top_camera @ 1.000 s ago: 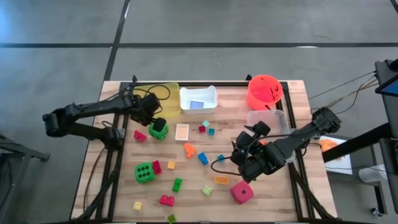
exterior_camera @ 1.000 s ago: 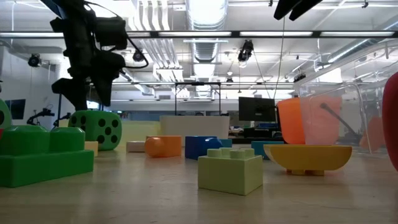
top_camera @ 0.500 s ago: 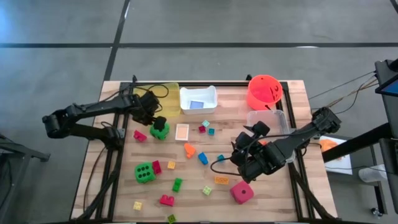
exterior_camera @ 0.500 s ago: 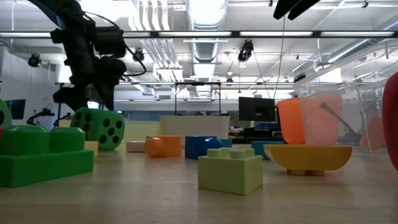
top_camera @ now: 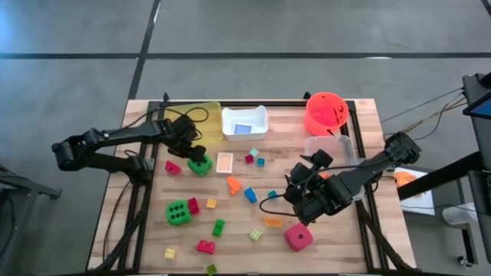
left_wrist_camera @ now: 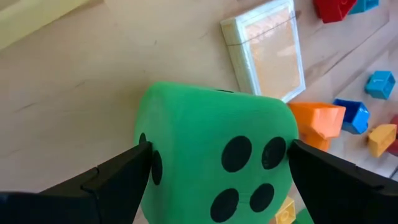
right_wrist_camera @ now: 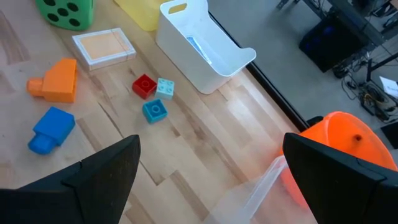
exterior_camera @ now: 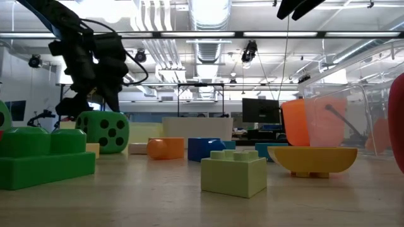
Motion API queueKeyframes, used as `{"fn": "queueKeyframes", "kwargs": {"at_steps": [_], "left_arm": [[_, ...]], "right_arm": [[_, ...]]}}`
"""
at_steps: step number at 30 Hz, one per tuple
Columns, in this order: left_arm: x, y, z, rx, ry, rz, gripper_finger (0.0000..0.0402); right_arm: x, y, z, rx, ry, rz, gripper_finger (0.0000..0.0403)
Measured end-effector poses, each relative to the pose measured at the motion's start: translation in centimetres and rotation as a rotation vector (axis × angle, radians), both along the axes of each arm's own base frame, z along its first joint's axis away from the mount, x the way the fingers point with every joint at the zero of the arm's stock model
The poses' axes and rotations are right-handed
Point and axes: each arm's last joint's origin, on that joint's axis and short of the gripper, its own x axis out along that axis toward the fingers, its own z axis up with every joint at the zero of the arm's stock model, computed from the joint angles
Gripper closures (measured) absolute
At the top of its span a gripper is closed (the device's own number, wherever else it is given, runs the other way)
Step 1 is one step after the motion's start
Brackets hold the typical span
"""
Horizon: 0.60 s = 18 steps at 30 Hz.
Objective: Pick & Place Toys
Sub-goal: Put the green dice into the yellow bin
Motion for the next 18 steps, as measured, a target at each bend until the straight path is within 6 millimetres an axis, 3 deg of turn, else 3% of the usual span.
{"fn": "queueKeyframes", "kwargs": {"at_steps": [5, 8, 15, 18], "left_arm": [[0.04, 0.0, -0.01, 0.005, -0.006, -0.008, 0.0065], [0.07, 0.06, 0.0, 0.02, -0.004, -0.004, 0.0112], [0.04, 0.08, -0.44, 0.038, -0.025, 0.001, 0.0274], [0.05, 0.08, -0.47, 0.037, -0.026, 0.001, 0.0276]], "right_arm": [[0.01, 0.01, 0.0, 0.002, -0.001, 0.0, 0.0014], [0.03, 0.02, 0.0, 0.004, -0.002, 0.0, 0.0014], [0.12, 0.09, -0.01, 0.006, 0.001, 0.012, 0.0014], [0.12, 0.09, -0.01, 0.007, 0.001, 0.012, 0.0014]]}}
